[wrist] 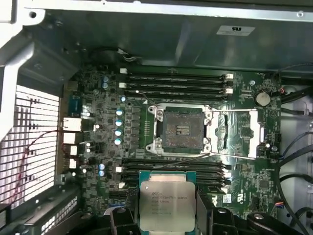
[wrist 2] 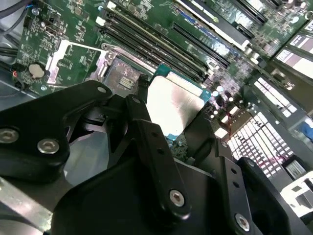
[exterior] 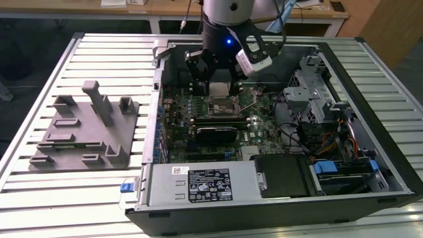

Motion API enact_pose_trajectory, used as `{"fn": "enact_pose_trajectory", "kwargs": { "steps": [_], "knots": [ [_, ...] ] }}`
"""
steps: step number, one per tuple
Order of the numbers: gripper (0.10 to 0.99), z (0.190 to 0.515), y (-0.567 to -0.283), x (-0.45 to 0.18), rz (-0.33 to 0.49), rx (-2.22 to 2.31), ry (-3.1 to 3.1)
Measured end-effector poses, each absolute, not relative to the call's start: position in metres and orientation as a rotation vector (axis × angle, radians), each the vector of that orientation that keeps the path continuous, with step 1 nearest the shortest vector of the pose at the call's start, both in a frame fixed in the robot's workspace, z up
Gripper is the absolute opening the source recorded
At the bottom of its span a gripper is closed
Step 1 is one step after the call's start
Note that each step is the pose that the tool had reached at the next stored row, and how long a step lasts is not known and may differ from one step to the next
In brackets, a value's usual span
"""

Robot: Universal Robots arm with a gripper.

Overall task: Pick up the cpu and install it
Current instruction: 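Pick up the cpu and move it towards the insertion slot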

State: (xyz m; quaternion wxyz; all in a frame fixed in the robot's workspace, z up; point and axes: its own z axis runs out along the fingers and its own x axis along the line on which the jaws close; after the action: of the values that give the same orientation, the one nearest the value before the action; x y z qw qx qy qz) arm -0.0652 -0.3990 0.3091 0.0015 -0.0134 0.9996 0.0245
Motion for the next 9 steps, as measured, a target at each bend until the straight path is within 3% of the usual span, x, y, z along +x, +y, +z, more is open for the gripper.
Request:
{"fn": "enact_pose_trajectory", "kwargs": {
  "steps": [9],
  "knots": [
    [0.545,0.293,-0.397,-0.051,0.077,-0.041,3.14]
  ]
}}
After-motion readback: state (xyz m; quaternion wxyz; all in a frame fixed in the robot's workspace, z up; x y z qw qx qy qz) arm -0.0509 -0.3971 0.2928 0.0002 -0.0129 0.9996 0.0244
